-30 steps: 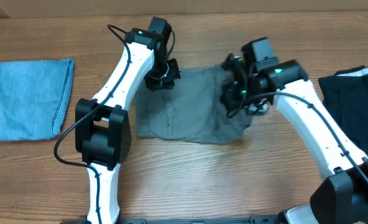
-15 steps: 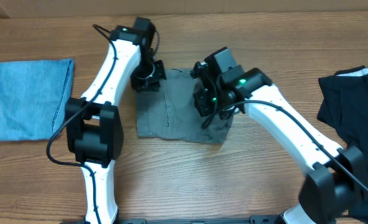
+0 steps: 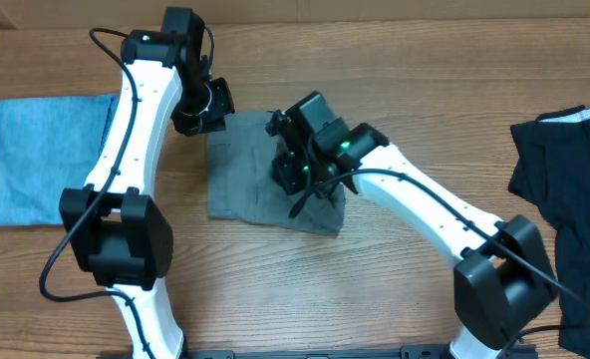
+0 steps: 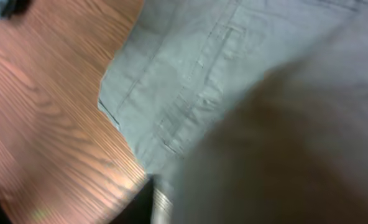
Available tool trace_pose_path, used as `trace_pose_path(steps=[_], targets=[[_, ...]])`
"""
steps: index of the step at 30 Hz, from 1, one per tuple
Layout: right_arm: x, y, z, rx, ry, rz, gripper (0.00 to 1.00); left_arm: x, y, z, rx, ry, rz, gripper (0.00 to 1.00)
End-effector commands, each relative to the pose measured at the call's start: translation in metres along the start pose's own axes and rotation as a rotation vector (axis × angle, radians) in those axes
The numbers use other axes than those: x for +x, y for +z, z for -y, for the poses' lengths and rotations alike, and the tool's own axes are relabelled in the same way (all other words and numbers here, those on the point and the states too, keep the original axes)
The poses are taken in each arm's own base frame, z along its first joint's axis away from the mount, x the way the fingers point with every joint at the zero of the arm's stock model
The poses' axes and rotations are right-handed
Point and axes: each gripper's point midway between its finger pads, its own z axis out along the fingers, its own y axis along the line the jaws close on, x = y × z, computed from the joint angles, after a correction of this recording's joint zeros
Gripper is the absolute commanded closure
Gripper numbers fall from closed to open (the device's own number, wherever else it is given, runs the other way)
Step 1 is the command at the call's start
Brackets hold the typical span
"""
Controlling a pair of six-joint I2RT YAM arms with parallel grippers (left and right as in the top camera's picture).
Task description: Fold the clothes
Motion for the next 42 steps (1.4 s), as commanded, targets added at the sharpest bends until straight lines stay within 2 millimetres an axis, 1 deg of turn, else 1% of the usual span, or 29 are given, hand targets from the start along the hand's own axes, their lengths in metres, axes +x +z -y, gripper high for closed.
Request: trace_pose_path(steps=[1,2,4,6,9,13,14,16,18,21,25,26,28,30,32,33,35,38,40,41,42], targets=[[-0.01,0.005,-0.003,-0.01,0.027,0.026,0.14,0.0,-0.02,0.004,0.011,0.05,0.045,0.96],[-0.012,0.005,-0.005,-0.021,0.026,0.032,0.13,0.0,-0.021,0.004,0.01,0.052,0.048,0.96],[-0.017,0.004,-0.014,-0.072,0.017,0.048,0.13,-0.002,-0.022,-0.001,-0.009,0.048,0.056,0.96],[-0.023,0.002,-0.028,-0.151,0.003,0.066,0.13,-0.003,-0.023,-0.005,-0.031,0.045,0.063,0.96],[-0.033,-0.005,-0.057,-0.313,-0.025,0.098,0.13,-0.003,-0.023,-0.01,-0.042,0.037,0.06,0.96],[-0.047,-0.015,-0.078,-0.435,0.008,0.139,0.11,-0.003,-0.026,-0.02,-0.048,0.012,0.052,0.96],[-0.048,-0.016,-0.078,-0.437,0.012,0.144,0.11,-0.003,-0.027,-0.022,-0.05,0.007,0.052,0.96],[-0.049,-0.015,-0.077,-0.431,0.01,0.148,0.07,-0.004,-0.03,-0.026,-0.05,-0.003,0.056,0.96],[-0.049,-0.015,-0.077,-0.427,0.0,0.15,0.01,-0.005,-0.034,-0.027,-0.047,-0.005,0.066,0.96],[-0.049,-0.015,-0.079,-0.428,-0.021,0.153,0.0,-0.007,-0.044,-0.025,-0.034,0.015,0.098,0.96],[-0.047,-0.014,-0.08,-0.428,-0.021,0.148,0.0,-0.004,-0.059,-0.001,0.095,0.061,0.119,0.96],[-0.047,-0.014,-0.08,-0.427,-0.021,0.149,0.0,-0.001,-0.063,0.009,0.147,0.083,0.111,0.96],[-0.048,-0.014,-0.078,-0.419,-0.02,0.152,0.0,0.007,-0.064,0.018,0.203,0.087,0.075,0.96],[-0.048,-0.013,-0.077,-0.413,-0.017,0.153,0.0,0.012,-0.064,0.013,0.199,0.086,0.048,0.96],[-0.048,-0.013,-0.077,-0.41,-0.015,0.153,0.0,0.009,-0.064,0.001,0.17,0.063,0.053,0.96],[-0.048,-0.013,-0.077,-0.41,-0.015,0.153,0.0,0.004,-0.066,-0.004,0.179,0.05,0.064,0.96],[-0.048,-0.013,-0.077,-0.411,-0.016,0.153,0.0,-0.003,-0.073,0.0,0.263,0.1,0.083,0.96],[-0.047,-0.012,-0.08,-0.413,-0.024,0.151,0.0,-0.003,-0.09,0.014,0.469,0.192,0.087,0.96],[-0.046,-0.012,-0.084,-0.417,-0.034,0.148,0.0,-0.004,-0.098,0.014,0.54,0.21,0.095,0.92],[-0.045,-0.011,-0.086,-0.42,-0.038,0.148,0.0,-0.007,-0.099,0.012,0.542,0.206,0.102,0.81],[-0.045,-0.011,-0.089,-0.424,-0.045,0.148,0.0,-0.008,-0.1,0.01,0.541,0.204,0.109,0.76]])
